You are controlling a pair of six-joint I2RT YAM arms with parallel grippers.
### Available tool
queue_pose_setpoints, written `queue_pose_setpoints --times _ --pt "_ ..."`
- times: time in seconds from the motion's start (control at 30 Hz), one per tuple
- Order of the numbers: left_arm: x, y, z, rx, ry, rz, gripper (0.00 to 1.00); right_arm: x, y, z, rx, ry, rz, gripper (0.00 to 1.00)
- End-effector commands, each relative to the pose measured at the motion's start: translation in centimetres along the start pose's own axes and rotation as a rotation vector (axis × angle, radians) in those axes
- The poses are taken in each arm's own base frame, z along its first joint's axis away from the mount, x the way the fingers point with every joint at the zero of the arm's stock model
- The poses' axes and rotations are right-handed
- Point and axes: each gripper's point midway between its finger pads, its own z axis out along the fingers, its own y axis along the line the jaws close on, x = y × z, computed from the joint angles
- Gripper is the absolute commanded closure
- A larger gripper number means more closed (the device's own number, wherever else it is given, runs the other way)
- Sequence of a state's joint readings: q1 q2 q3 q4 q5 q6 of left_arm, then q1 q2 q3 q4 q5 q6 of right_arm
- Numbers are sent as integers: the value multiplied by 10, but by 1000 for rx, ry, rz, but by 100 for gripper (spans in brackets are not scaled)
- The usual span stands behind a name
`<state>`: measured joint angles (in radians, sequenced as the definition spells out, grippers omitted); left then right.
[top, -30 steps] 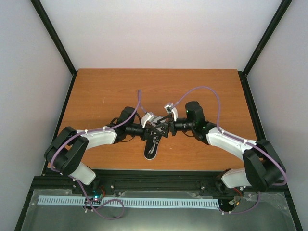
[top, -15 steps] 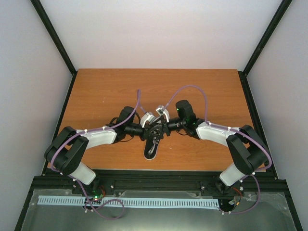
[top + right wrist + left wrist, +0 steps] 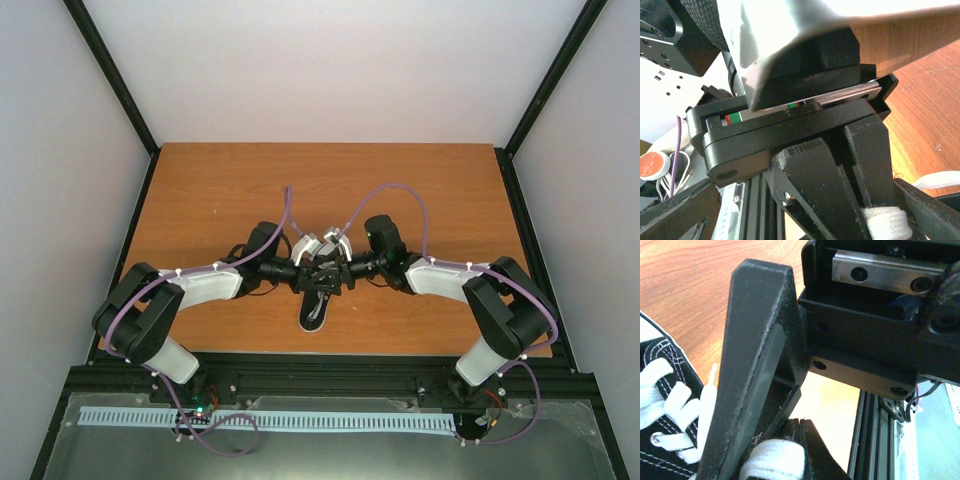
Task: Tie the shoes
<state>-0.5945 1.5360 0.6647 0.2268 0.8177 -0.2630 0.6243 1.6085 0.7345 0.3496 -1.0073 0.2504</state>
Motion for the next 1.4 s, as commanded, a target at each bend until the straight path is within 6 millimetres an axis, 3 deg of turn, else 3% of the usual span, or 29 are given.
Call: queue_pose_setpoints --times 0.0,0.3,0.43,0.67,1.03,1.37 --pt "-29 -11 -3 27 -57 3 99 20 -10 6 10 29 38 12" --pt "-33 -15 -3 50 -53 -61 97 27 -11 5 22 23 44 13" --pt "-30 -12 -2 38 -38 -73 97 25 -12 5 24 15 41 18" --pt "-32 -8 -2 14 -41 -101 97 27 -16 5 45 15 43 38" --pt "-34 -2 1 -10 -40 -183 96 33 -24 4 89 13 55 55" --pt "-33 1 2 -23 -33 -207 93 31 -35 1 164 -7 62 87"
